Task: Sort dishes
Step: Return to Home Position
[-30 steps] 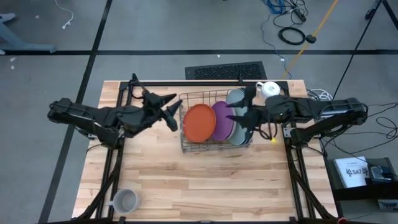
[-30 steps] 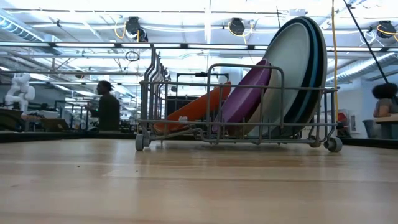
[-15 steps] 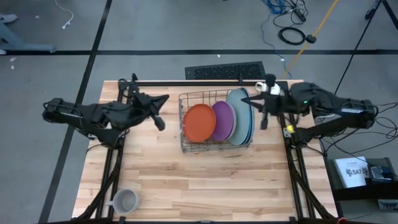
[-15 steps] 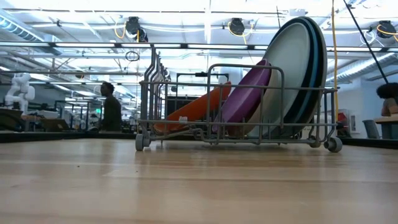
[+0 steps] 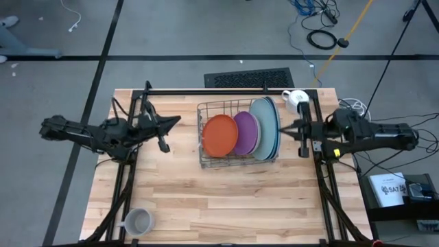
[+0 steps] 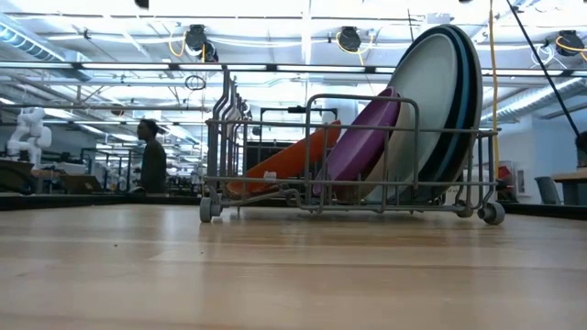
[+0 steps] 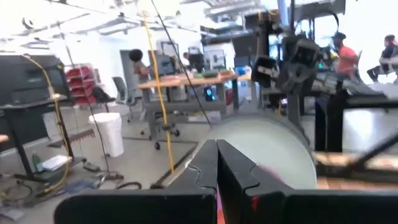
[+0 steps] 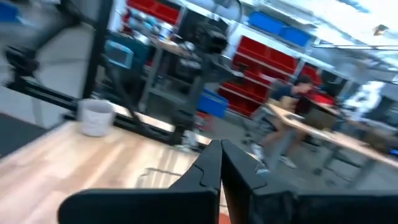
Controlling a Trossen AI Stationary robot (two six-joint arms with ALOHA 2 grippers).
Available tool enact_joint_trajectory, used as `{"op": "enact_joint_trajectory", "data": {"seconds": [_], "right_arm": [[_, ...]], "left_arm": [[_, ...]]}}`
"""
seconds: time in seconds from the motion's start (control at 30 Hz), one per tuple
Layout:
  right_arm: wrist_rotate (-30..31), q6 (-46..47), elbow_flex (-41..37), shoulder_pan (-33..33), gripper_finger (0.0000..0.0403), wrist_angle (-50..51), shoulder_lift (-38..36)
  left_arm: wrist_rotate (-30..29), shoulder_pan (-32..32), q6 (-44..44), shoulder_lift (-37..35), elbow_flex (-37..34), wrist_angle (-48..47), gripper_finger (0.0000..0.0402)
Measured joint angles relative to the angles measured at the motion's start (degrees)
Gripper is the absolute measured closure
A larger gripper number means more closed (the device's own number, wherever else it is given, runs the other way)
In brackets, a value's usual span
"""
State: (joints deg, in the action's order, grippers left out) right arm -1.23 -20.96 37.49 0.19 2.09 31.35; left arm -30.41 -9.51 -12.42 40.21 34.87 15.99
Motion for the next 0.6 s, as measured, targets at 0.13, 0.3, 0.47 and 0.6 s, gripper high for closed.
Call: {"op": "enact_joint_trajectory", "data": {"seconds": [0.13, 0.3, 0.47, 0.6], "right_arm": [[-3.13, 6.29, -9.48, 0.0, 0.0403, -5.45, -5.01], [-3.02, 8.94, -19.83, -0.04, 0.0403, -12.62, -11.0], [-1.98, 13.0, -29.42, -0.13, 0.0403, -19.41, -17.65], [-2.09, 14.71, -34.15, -0.13, 0.0403, -20.83, -22.62]], "left_arm": [[0.87, 0.81, 1.78, -1.81, -7.19, 3.94, 0.0401], [1.72, 1.35, 2.74, -3.47, -13.26, 6.52, 0.0401], [3.69, 1.31, 4.0, -6.41, -19.96, 10.9, 0.0401], [3.85, 1.31, 4.01, -10.36, -25.6, 14.68, 0.0401]]}}
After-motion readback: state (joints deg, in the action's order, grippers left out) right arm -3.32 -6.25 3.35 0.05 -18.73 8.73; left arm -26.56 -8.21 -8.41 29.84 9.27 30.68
